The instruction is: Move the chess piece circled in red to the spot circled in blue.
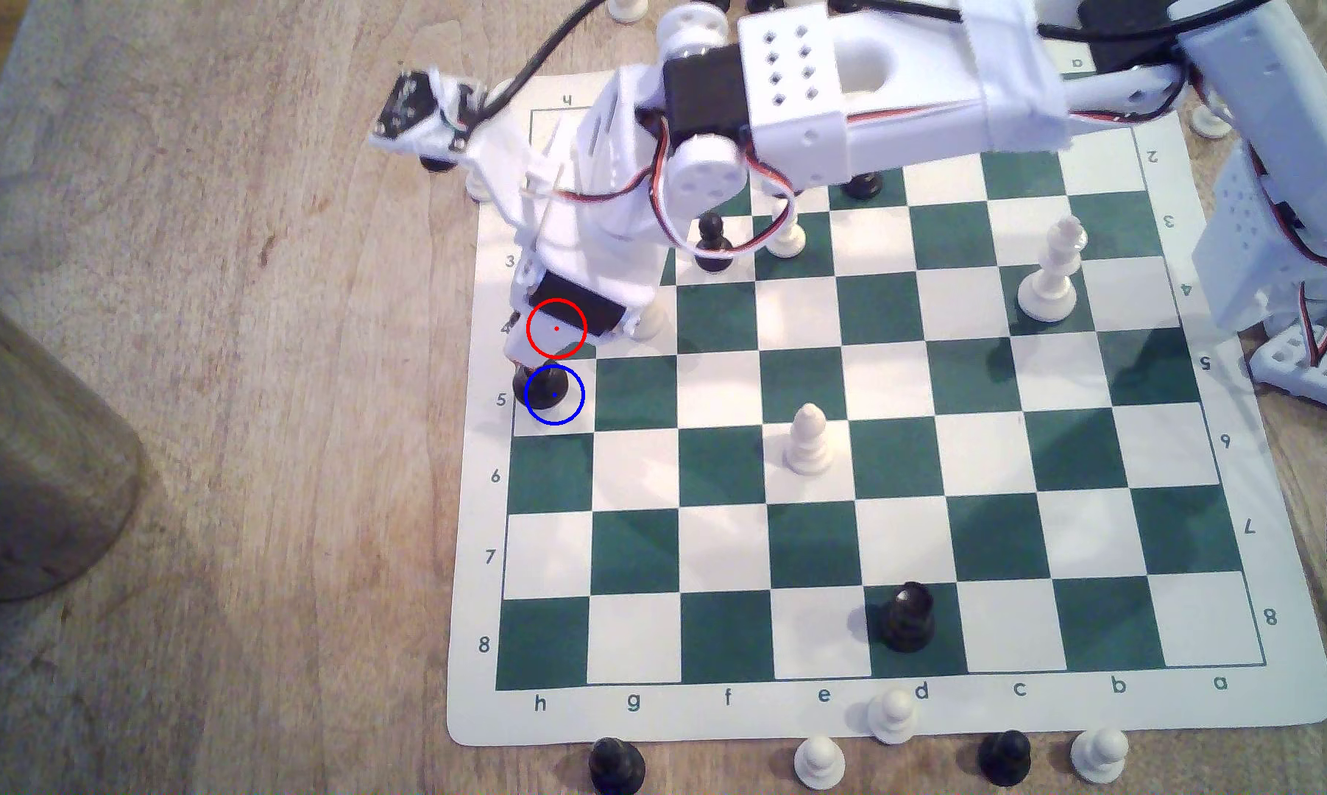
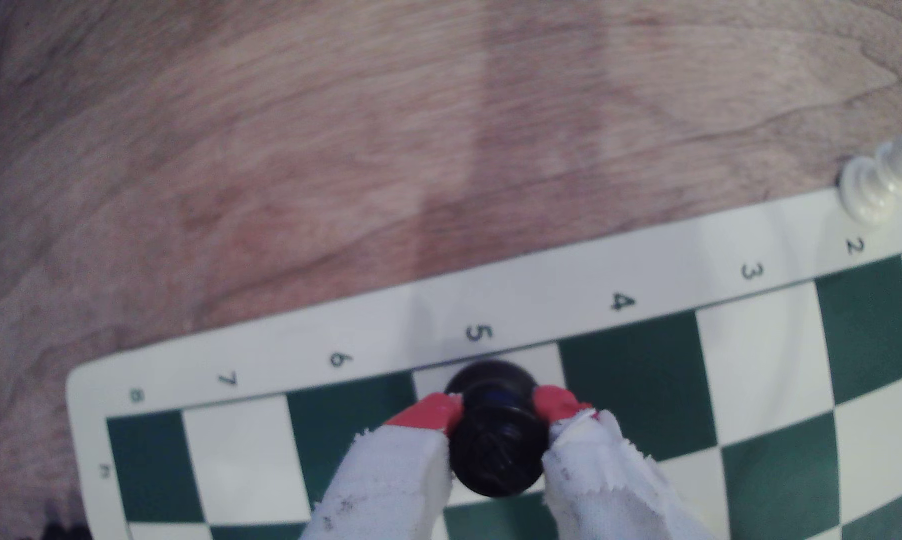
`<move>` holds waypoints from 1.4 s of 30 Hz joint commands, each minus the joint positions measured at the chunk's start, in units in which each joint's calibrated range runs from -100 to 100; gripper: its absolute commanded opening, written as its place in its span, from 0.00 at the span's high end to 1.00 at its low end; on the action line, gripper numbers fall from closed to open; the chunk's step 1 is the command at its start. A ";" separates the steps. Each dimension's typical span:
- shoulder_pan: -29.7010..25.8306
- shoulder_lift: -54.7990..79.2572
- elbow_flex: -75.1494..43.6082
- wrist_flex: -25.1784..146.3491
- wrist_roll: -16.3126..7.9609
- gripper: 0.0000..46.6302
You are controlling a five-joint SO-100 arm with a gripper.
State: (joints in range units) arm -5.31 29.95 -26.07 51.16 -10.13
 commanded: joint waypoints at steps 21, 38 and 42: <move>-0.20 1.03 -10.10 3.23 0.24 0.93; -0.44 1.12 -10.55 5.27 -0.20 0.63; -0.60 1.96 -12.91 9.86 -0.34 0.58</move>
State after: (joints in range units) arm -5.31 33.22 -31.13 57.93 -10.33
